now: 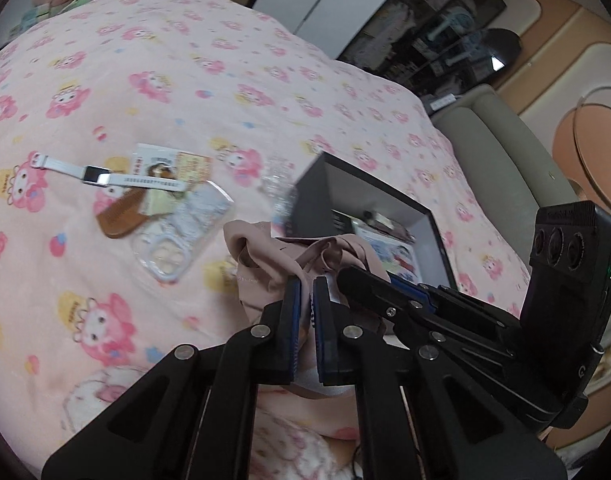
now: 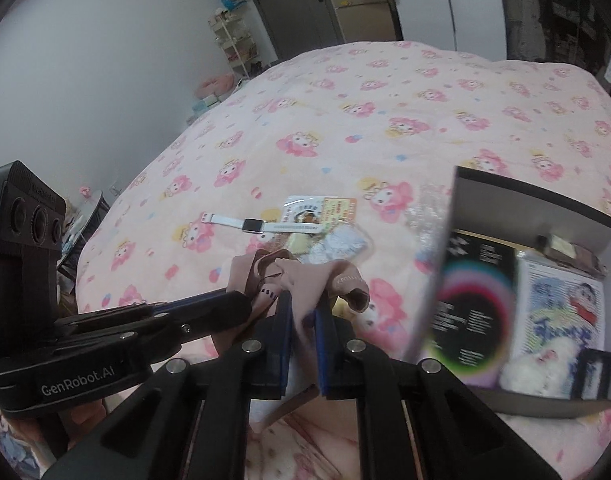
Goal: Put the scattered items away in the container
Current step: 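Grasp the beige pouch with the right tool and carry it to the black box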
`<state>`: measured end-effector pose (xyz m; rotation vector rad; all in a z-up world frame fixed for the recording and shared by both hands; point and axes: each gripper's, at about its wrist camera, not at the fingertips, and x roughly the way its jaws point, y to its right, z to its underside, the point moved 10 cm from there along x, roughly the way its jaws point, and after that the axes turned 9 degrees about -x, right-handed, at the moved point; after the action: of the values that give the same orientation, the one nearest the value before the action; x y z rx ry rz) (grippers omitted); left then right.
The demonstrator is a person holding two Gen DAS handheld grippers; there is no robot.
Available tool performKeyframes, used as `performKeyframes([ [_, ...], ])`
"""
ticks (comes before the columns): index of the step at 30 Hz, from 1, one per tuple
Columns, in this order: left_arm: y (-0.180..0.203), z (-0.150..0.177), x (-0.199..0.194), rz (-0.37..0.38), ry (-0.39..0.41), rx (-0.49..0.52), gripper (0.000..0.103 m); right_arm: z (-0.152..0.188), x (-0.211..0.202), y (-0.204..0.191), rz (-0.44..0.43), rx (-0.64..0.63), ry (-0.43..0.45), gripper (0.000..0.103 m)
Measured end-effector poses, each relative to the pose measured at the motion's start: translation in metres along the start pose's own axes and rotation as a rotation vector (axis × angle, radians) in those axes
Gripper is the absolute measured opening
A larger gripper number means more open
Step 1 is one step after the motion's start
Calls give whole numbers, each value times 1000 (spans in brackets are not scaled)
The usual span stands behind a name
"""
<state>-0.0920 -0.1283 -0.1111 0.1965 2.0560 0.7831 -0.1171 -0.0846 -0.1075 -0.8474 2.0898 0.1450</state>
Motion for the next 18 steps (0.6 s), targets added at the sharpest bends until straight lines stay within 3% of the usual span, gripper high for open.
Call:
performKeyframes([
  [10,90,20,31,24,-35,117,5,17,-59,66,49,48,65,8],
  [18,159,7,75,17,-52,207,4,7,-82,131,74,93,92,8],
])
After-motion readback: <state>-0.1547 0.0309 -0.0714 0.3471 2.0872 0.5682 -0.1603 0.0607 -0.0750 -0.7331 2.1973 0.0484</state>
